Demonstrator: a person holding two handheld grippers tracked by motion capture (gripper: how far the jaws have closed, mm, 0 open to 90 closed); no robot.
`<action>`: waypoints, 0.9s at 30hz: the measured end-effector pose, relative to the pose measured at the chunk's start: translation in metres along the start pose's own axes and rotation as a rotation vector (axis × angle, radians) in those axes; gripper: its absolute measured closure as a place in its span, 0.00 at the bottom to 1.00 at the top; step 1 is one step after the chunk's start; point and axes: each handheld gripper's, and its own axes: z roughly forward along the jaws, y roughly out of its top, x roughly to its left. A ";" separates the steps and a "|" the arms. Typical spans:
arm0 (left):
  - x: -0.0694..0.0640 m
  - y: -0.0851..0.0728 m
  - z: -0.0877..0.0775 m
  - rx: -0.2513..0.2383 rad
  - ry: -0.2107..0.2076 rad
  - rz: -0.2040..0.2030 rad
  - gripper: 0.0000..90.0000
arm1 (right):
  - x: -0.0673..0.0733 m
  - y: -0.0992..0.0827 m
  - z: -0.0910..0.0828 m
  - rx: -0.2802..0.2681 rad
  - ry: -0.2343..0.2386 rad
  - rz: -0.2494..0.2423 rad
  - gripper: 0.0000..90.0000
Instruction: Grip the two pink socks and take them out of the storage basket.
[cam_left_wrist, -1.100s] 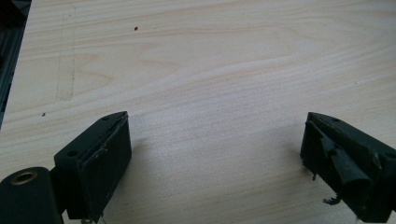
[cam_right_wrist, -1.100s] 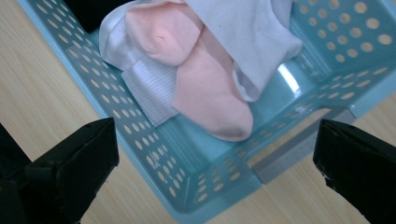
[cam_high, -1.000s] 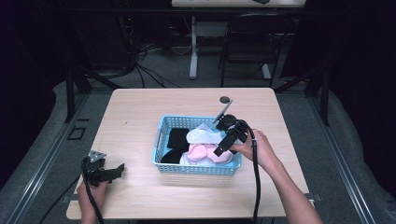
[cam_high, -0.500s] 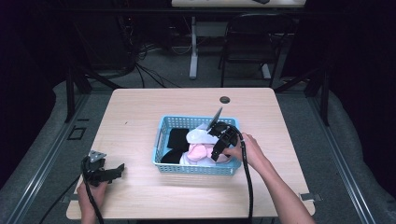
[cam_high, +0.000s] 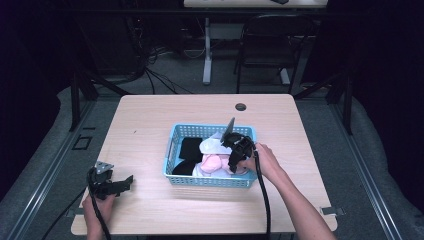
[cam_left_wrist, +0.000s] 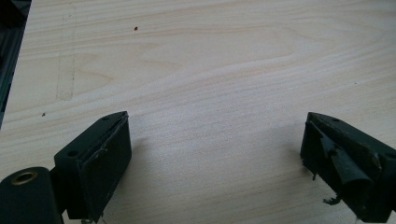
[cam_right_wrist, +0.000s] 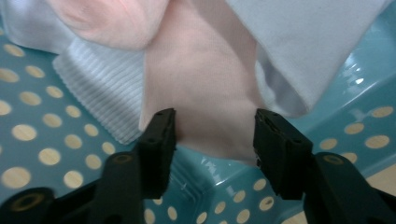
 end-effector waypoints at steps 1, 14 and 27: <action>0.000 0.000 0.000 0.000 0.000 0.000 0.10 | 0.001 0.000 0.002 0.009 -0.006 0.001 0.57; 0.000 0.000 0.000 0.000 0.000 0.001 0.10 | -0.005 0.002 0.016 0.028 -0.014 0.026 1.00; 0.000 0.000 0.000 0.000 0.000 0.000 0.10 | 0.006 -0.003 -0.007 -0.062 0.017 -0.024 0.61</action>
